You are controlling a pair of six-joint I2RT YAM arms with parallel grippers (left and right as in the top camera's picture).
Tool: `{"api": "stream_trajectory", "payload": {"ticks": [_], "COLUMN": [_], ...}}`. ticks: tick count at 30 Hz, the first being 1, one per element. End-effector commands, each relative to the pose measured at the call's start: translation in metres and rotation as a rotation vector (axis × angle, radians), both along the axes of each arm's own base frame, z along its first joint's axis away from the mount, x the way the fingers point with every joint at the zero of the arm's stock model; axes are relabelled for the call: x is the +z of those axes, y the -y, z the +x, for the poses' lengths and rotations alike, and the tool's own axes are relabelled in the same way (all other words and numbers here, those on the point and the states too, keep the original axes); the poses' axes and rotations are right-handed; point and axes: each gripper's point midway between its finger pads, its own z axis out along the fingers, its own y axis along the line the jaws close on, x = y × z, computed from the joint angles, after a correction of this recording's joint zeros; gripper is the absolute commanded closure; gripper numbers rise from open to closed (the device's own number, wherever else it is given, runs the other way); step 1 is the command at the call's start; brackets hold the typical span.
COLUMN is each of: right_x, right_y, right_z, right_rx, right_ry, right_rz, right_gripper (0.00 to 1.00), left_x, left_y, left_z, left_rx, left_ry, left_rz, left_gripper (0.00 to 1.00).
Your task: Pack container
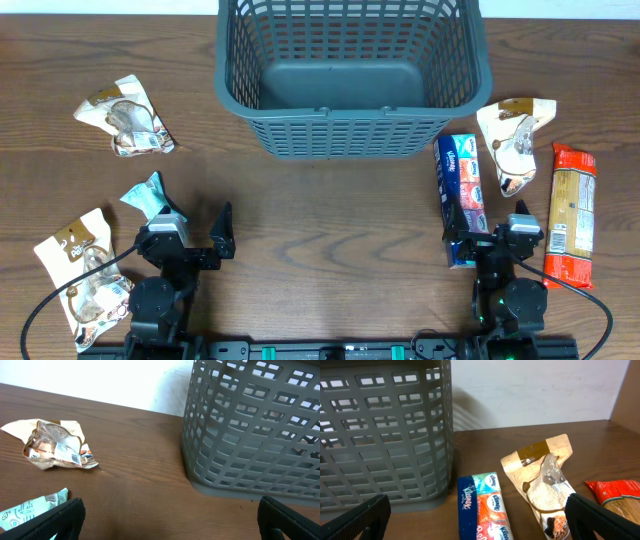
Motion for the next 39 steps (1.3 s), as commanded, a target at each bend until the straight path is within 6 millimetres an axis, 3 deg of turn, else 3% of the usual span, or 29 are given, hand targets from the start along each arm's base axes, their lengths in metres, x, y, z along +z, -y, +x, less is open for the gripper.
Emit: {"api": "stream_trajectory", "payload": {"ticks": [1, 24, 27, 33, 39], "right_x": [-0.002, 0.001, 0.021, 0.078, 0.128], "right_y": [-0.002, -0.006, -0.020, -0.019, -0.022], "right_z": [0.000, 0.000, -0.003, -0.027, -0.064], "right_rx": [0.011, 0.031, 0.117, 0.117, 0.148], "right_ry": [-0.001, 0.006, 0.038, -0.005, -0.180], "right_rz": [-0.006, -0.002, 0.010, 0.010, 0.011], "right_gripper": [0.01, 0.01, 0.01, 0.01, 0.01], "left_x": [-0.014, -0.014, -0.008, 0.021, 0.006], "left_y": [0.001, -0.005, -0.012, -0.052, -0.054], "left_z": [-0.001, 0.000, 0.000, -0.006, -0.010], "left_rx": [-0.010, 0.028, 0.070, 0.298, 0.305], "left_ry": [-0.033, -0.030, -0.018, 0.038, -0.031], "left_rz": [0.001, 0.007, 0.012, 0.039, 0.060], "left_gripper": [0.01, 0.01, 0.01, 0.01, 0.01]}}
